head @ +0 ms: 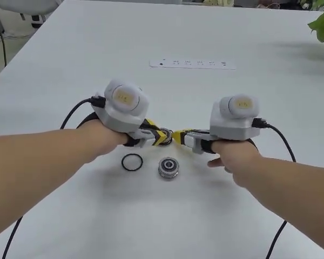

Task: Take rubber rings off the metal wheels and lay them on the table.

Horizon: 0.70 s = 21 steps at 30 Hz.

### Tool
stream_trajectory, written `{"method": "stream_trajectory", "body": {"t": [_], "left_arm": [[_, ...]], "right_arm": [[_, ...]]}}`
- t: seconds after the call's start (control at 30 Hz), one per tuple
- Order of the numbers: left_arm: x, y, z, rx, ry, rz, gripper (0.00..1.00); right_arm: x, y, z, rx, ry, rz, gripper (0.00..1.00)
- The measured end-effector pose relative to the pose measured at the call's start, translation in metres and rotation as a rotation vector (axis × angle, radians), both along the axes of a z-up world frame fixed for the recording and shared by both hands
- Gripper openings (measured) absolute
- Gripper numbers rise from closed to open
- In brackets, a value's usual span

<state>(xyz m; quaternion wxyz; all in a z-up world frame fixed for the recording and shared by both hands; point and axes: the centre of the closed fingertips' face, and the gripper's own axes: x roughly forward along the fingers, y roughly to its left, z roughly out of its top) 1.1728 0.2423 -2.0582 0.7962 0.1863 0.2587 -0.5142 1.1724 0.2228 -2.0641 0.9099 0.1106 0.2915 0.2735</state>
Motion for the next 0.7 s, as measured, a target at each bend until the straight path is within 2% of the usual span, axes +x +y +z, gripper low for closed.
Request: {"method": "stream_trajectory", "body": {"t": [0.23,0.7], "left_arm": [[0.000,0.000,0.000,0.001,-0.002,0.001,0.06],[0.000,0.000,0.000,0.017,-0.015,-0.004,0.06]], "right_arm": [[-0.003,0.005,0.004,0.054,0.019,-0.014,0.00],[-0.006,0.010,0.007,0.077,0.027,-0.013,0.00]]}}
